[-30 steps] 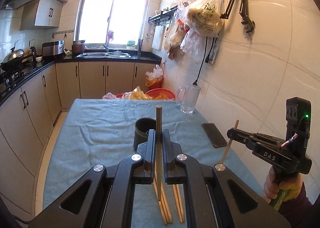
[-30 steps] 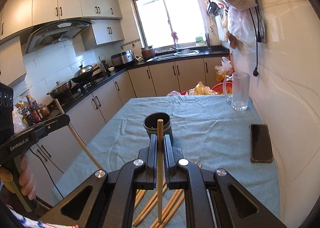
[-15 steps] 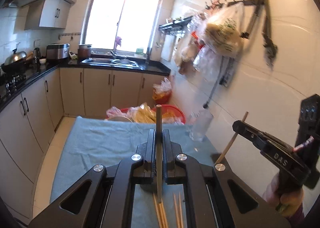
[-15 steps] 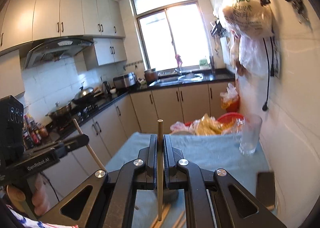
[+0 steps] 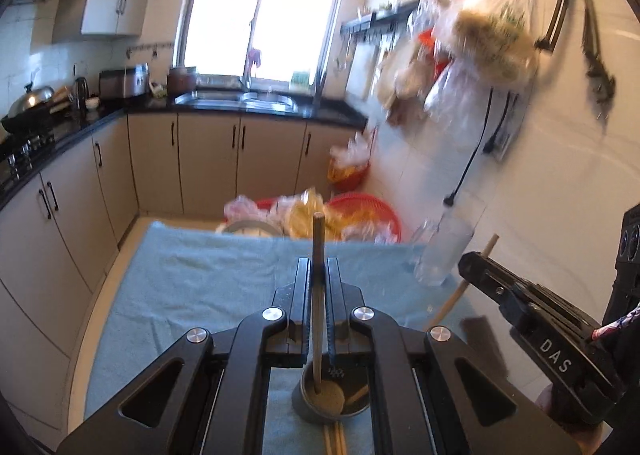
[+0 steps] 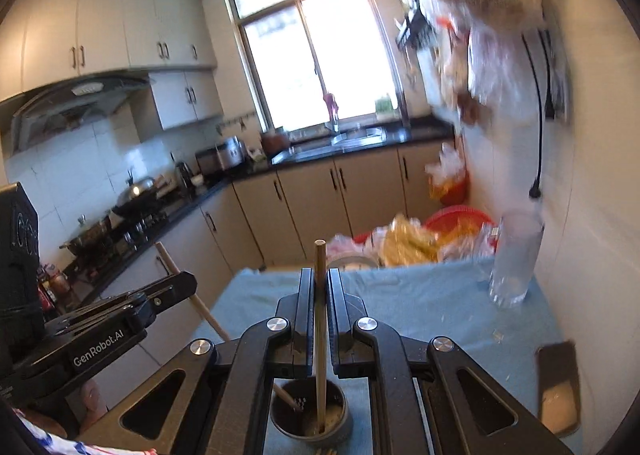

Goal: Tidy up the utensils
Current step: 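Open both grippers to drop the chopsticks into the black holder, then move both open grippers back down to the remaining chopsticks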

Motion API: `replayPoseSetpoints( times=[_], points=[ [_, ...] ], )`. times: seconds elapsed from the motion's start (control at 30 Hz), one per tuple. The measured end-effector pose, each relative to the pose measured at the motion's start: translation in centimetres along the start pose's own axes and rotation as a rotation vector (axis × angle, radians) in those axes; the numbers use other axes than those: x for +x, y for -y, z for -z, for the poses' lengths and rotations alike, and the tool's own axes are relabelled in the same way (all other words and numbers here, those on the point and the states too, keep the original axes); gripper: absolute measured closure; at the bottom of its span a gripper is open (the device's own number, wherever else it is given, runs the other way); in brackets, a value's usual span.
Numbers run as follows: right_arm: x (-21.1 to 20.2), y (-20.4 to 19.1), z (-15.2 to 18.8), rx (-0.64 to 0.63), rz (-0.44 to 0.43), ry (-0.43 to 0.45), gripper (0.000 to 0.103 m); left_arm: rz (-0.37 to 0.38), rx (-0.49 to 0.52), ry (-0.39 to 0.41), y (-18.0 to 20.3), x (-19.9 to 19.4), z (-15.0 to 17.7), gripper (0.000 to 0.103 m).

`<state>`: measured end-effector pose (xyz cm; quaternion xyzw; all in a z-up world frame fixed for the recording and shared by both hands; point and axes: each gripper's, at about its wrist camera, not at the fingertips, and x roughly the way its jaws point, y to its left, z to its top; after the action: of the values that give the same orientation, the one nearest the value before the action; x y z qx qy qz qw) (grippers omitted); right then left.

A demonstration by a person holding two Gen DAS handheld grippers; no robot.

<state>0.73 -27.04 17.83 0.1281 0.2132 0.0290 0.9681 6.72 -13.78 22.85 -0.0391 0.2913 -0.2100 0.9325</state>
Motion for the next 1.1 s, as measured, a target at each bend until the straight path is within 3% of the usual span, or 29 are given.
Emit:
replayPoseSetpoints(
  times=[0.13, 0.3, 0.43, 0.57, 0.9, 1.1],
  points=[
    [2.3, 1.0, 1.7, 0.016, 0.005, -0.071, 0.097, -0.015, 0.005, -0.061, -0.2, 1.9, 1.5, 0.097],
    [3.5, 1.8, 2.3, 0.026, 0.007, -0.099, 0.097, -0.015, 0.004, -0.063, -0.4, 2.0, 1.9, 0.094],
    [3.5, 1.5, 2.0, 0.019, 0.008, -0.096, 0.095, -0.014, -0.008, -0.034, -0.5, 0.6, 1.8, 0.066],
    [3.0, 1.1, 2.0, 0.008, 0.009, -0.085, 0.060, -0.024, -0.005, 0.003, -0.7, -1.6, 1.8, 0.063],
    [-1.3, 1.2, 1.9, -0.008, 0.035, -0.040, 0.054, -0.037, -0.068, 0.064, -3.3, -8.2, 3.7, 0.055],
    [-4.4, 3.2, 5.2, -0.013, 0.067, -0.086, 0.044, -0.035, -0.076, 0.038, -4.4, -10.7, 6.9, 0.049]
  ],
)
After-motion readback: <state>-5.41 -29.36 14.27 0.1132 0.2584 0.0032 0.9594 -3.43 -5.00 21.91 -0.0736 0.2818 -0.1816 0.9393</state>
